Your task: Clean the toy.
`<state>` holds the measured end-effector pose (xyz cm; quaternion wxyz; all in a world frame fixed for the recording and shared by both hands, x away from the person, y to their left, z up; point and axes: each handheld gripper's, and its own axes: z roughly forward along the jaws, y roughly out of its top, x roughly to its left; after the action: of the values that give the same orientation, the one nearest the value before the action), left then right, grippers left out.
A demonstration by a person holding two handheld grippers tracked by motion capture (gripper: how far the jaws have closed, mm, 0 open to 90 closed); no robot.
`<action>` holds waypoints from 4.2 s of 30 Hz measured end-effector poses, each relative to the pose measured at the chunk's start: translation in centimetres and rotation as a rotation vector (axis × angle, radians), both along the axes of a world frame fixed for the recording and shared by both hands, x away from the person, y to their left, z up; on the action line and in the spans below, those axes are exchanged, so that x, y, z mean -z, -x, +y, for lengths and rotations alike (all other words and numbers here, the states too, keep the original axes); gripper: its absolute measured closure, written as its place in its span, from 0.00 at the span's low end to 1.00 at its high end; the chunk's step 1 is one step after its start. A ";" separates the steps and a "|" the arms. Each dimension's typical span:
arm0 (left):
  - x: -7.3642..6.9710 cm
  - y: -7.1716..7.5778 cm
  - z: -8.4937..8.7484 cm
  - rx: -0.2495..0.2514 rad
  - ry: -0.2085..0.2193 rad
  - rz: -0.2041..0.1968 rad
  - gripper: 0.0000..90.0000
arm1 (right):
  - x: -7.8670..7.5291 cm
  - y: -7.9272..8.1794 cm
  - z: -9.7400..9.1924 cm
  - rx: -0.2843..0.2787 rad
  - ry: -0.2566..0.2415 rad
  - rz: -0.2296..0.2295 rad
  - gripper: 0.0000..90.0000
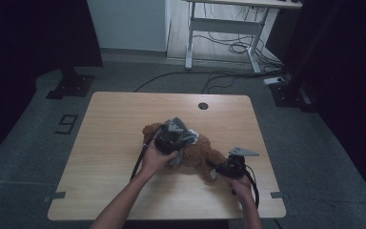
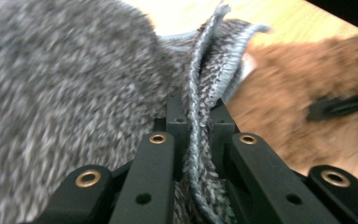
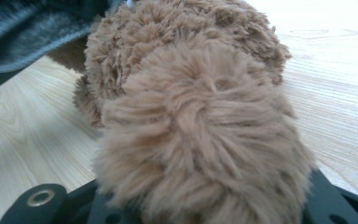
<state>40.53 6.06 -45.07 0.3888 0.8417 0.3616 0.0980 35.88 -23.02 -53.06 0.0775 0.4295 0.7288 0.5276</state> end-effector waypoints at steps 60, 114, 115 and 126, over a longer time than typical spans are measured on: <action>0.2 2.0 -5.2 0.101 0.053 0.033 0.92 | 0.6 -0.2 -0.1 -0.029 -0.032 0.026 0.67; -2.0 1.7 9.1 -0.196 0.286 -0.050 0.92 | 0.7 -0.2 -0.3 -0.010 -0.017 0.012 0.67; -2.3 1.5 8.4 -0.184 0.284 -0.050 0.92 | 0.6 -0.2 -0.3 -0.010 -0.017 0.012 0.67; -1.0 1.6 -0.2 -0.035 0.151 -0.049 0.91 | 0.6 -0.1 -0.3 -0.017 -0.014 0.009 0.67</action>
<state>38.98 5.86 -44.08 0.4581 0.8009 0.3730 0.0980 35.99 -23.35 -53.65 0.0667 0.4264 0.7290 0.5313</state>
